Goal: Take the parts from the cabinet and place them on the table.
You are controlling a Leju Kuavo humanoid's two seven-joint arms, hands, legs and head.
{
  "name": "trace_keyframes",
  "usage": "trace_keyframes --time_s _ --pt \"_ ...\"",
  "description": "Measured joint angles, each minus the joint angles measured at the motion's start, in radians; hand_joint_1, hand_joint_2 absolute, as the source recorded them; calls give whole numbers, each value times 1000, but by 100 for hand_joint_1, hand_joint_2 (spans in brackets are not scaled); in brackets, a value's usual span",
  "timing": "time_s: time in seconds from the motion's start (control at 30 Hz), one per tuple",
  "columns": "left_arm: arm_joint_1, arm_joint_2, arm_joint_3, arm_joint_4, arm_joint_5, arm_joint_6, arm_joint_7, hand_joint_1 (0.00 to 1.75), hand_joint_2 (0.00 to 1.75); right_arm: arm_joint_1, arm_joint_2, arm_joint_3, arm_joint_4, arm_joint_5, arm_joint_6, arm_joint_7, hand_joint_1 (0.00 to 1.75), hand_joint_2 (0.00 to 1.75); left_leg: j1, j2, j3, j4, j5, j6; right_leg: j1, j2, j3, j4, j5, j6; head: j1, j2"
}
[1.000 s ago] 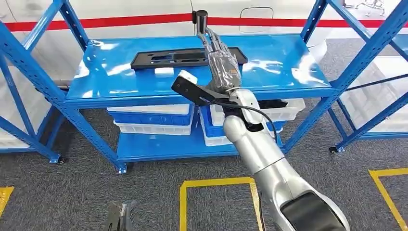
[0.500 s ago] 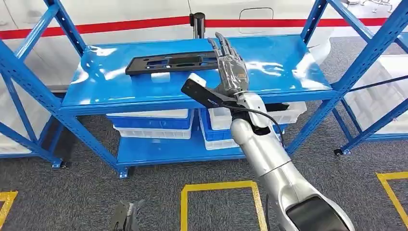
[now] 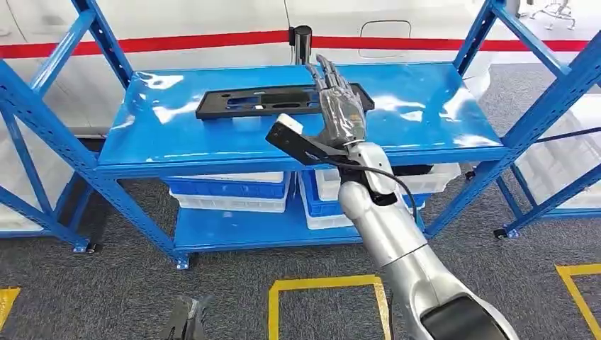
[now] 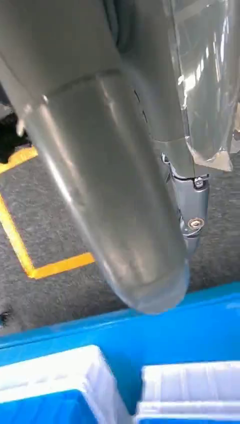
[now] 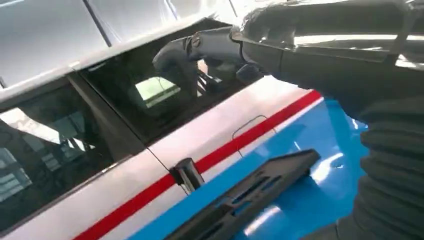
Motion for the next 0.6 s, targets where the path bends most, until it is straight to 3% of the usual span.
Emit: trace_keyframes --time_s 0.07,0.1,0.13,0.17,0.23,0.27,0.3,0.33,0.37,0.4,0.43,0.47,0.5,0.57,0.6 --pt "1 0 -4 0 0 0 0 0 0 11 -2 -1 -1 0 0 0 0 175 -2 0 5 0 -6 7 -2 0 -95 158 -54 -12 1 0" --pt "3 0 -5 0 -2 -1 0 0 0 18 -5 -2 -1 0 0 1 0 175 -2 -1 8 1 -9 7 0 0 -124 194 -60 -10 2 0" --pt "4 0 -5 0 -3 -1 0 0 0 24 -8 -3 -3 1 0 2 0 175 -2 -3 12 1 -13 7 -1 0 -132 190 -51 -2 2 0" --pt "5 0 -6 0 -5 -1 1 0 0 30 -10 -5 -7 3 0 4 0 175 -2 -4 18 1 -18 4 -2 0 -115 137 -21 7 2 0" --pt "5 -1 -8 0 -9 -2 2 0 0 37 -10 -8 -18 12 0 6 0 175 -2 -5 35 2 -30 -4 -5 -3 -39 -51 76 33 3 0" --pt "5 -1 -12 0 -13 -2 2 0 0 41 -13 -10 -22 17 0 8 0 175 -2 -5 38 1 -36 -10 -6 -8 -22 -110 105 26 3 0" --pt "4 -1 -13 1 -14 -2 4 0 0 45 -15 -11 -25 19 0 11 0 175 -5 -5 38 2 -39 -15 5 -8 -24 -119 76 -1 1 0" --pt "3 -2 -13 1 -14 -3 8 0 0 52 -16 -11 -34 21 1 13 0 175 -5 -3 33 0 -44 -22 9 -8 -6 -115 90 -10 1 0" --pt "5 -3 -14 1 -14 -4 9 0 0 64 -20 -16 -43 23 1 15 0 175 -5 -4 40 10 -42 -28 8 -6 -15 -119 90 -22 0 0" --pt "6 -3 -14 1 -15 -4 10 0 0 70 -23 -20 -49 22 1 16 0 175 -4 -3 42 8 -43 -29 6 -7 -4 -117 91 -29 4 0" --pt "6 -3 -14 1 -15 -4 11 0 0 76 -24 -22 -59 24 0 16 0 175 0 -2 40 16 -53 -36 -6 -5 9 -118 91 -30 3 0" --pt "5 -3 -16 1 -15 -4 11 0 0 79 -25 -26 -68 24 -1 15 0 175 1 2 23 48 -58 -42 -5 -4 15 -119 87 -36 3 0" --pt "3 -3 -19 1 -15 -4 12 0 0 81 -25 -27 -75 24 -1 14 0 175 2 3 -11 110 -77 -47 -5 -4 21 -119 82 -43 -3 0" --pt "6 -3 -20 2 -15 -3 13 0 0 96 -25 -32 -87 24 -2 12 0 175 3 3 -107 260 -133 -55 -2 -3 31 -119 72 -55 -3 0" --pt "10 -3 -20 3 -15 -3 14 0 0 109 -27 -35 -93 23 -2 11 0 175 3 3 -149 312 -146 -56 0 -2 36 -119 66 -53 -3 0"
